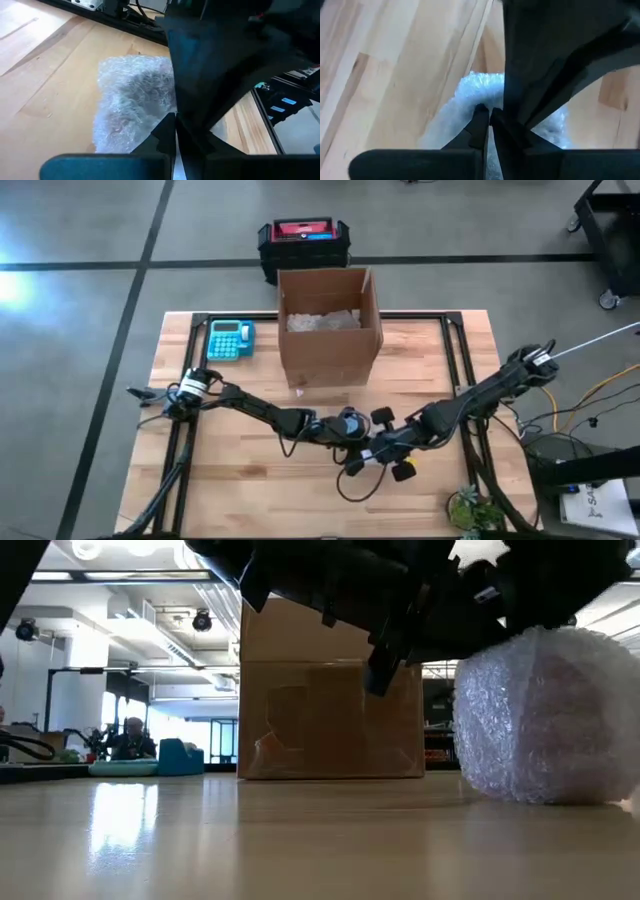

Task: Wrap mug
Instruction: Wrap the purple mug with bubble wrap, then put the purple wrapped mug into the box

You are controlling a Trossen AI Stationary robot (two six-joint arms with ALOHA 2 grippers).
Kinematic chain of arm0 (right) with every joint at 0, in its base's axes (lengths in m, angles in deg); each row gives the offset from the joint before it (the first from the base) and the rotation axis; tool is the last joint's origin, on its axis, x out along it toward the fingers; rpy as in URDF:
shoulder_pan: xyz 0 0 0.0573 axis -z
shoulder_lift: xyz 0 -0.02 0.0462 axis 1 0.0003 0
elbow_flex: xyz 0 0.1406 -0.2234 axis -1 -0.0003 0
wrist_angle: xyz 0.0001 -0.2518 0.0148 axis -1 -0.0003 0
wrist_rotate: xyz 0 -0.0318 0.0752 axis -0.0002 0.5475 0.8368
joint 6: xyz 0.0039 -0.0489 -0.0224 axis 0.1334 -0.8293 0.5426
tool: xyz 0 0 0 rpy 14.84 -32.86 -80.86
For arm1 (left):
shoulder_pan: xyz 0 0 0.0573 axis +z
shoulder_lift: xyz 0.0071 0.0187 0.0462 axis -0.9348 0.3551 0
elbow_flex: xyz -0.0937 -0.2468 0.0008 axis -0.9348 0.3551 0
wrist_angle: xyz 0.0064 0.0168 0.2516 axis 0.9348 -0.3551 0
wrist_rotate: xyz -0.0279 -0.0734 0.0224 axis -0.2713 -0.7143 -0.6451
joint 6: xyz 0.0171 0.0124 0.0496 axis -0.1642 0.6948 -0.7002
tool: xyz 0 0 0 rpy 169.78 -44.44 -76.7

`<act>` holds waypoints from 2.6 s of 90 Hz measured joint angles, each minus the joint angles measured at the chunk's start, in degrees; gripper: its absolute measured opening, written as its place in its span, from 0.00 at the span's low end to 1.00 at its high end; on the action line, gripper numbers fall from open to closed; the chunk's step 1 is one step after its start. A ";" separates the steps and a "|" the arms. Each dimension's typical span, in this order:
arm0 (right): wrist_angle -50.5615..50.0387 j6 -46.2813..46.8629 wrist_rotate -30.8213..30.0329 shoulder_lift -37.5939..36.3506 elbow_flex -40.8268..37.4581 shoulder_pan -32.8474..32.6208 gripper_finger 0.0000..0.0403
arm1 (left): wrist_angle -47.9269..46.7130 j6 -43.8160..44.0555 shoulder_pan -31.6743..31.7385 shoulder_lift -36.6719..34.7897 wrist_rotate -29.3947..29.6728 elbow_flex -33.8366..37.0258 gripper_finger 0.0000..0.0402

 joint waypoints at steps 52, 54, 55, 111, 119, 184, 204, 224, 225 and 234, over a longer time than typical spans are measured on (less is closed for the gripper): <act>0.35 3.19 1.83 0.88 -0.90 0.09 0.03 | 0.40 0.02 -0.07 0.00 -0.49 0.00 0.01; -0.55 3.19 1.93 0.50 -0.30 0.09 0.03 | 0.38 0.02 -0.07 0.00 -0.59 0.00 0.01; -0.97 3.19 1.97 0.22 -0.05 0.08 0.03 | 0.38 0.02 -0.08 0.00 -0.63 0.00 0.01; -4.93 6.14 5.35 -7.78 1.46 -2.03 0.46 | 0.12 0.02 -0.11 -0.15 -0.90 0.00 0.01; -4.19 6.12 4.75 -5.87 0.31 -2.01 0.52 | 0.12 0.02 -0.09 -0.15 -0.90 0.00 0.01; -13.32 1.01 6.66 2.79 5.51 -2.03 0.04 | -13.31 -4.38 -3.05 -7.21 -1.79 0.02 0.00; -20.79 -3.96 1.82 -2.91 15.69 -1.62 0.06 | -27.44 -6.37 -7.28 -13.03 12.48 0.00 0.00; -17.05 -14.01 -7.28 -9.83 26.26 1.68 0.03 | -30.52 -6.23 -9.94 -15.13 13.88 0.00 0.00; -16.42 -14.74 -8.08 -10.16 26.60 1.95 0.03 | -30.54 -6.23 -9.96 -15.13 13.88 0.00 0.00; -9.96 -21.07 -13.41 -12.67 28.91 6.38 0.04 | -30.52 -6.02 -9.90 -15.15 13.88 0.00 0.00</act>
